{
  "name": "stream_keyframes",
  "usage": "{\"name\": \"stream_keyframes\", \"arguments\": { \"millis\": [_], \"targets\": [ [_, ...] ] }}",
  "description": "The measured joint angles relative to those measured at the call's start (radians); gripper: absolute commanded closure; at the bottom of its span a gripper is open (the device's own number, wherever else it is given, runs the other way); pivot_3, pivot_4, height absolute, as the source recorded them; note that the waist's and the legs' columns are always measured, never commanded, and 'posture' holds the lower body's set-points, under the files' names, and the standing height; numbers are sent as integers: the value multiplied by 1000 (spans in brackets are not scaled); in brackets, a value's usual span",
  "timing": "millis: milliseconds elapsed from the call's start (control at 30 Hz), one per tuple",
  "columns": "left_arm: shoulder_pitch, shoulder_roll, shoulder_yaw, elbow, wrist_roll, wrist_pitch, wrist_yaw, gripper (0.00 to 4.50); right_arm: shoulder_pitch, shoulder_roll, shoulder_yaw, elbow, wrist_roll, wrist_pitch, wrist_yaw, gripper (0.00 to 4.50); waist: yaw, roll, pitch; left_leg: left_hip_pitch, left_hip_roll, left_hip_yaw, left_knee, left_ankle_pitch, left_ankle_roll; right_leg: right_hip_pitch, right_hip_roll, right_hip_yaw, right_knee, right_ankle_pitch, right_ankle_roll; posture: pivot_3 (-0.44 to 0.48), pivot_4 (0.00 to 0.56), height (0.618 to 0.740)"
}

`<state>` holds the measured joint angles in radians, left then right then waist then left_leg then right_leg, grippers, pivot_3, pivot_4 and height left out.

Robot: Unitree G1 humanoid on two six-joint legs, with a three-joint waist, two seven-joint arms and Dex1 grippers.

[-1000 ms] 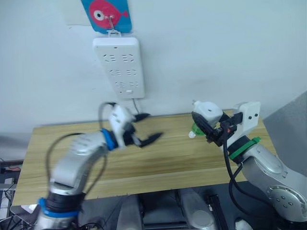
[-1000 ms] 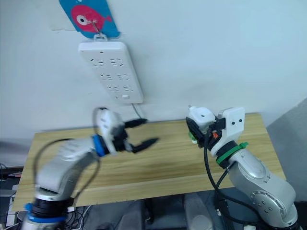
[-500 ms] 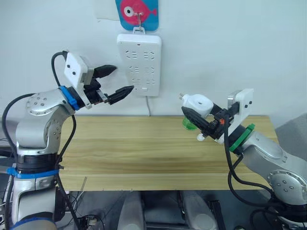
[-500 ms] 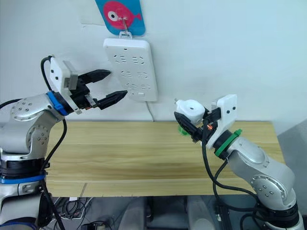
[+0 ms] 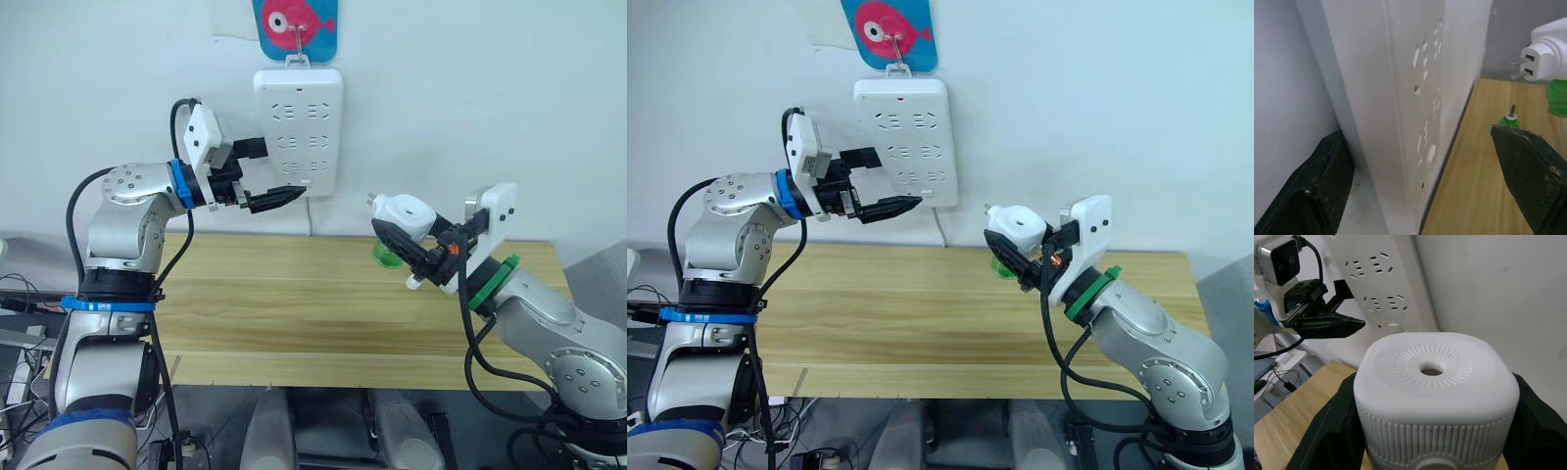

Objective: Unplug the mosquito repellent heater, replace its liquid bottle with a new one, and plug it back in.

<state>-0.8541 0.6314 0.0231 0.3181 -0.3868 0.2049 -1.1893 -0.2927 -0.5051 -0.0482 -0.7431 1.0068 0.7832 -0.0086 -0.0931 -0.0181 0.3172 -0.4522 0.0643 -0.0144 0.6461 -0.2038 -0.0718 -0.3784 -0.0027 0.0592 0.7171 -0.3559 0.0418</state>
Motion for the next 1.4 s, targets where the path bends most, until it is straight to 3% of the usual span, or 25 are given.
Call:
{"name": "stream_keyframes", "arguments": {
  "millis": [200,300,567,967,1400],
  "targets": [
    [-16,-20,-17,7,-32,94,-64,0,-3,14,10,0,-6,0,5,1503,-4,0,0,0,0,0,0,0,0,0,0,0,0,0,0,-214,253,740],
    [-16,-20,-15,-23,-69,184,-67,618,-34,28,22,0,-7,9,-3,1503,-12,0,0,-1,0,0,0,0,0,0,0,0,0,0,0,-214,254,740],
    [-16,-9,26,-32,-112,303,-47,3119,-101,62,35,-7,21,52,-83,1503,-24,0,0,0,0,-1,0,0,0,-1,0,0,1,0,0,-220,265,740],
    [-23,-19,26,-38,-130,362,-44,3190,-281,179,166,0,14,156,-211,1503,-22,0,0,0,0,-2,2,1,0,-1,0,0,3,0,0,-226,279,740],
    [-24,-19,26,-40,-131,366,-40,3190,-284,215,186,37,-128,190,-226,1503,-21,0,0,0,0,-2,1,1,0,-1,0,0,3,0,0,-229,285,740]
  ]
}}
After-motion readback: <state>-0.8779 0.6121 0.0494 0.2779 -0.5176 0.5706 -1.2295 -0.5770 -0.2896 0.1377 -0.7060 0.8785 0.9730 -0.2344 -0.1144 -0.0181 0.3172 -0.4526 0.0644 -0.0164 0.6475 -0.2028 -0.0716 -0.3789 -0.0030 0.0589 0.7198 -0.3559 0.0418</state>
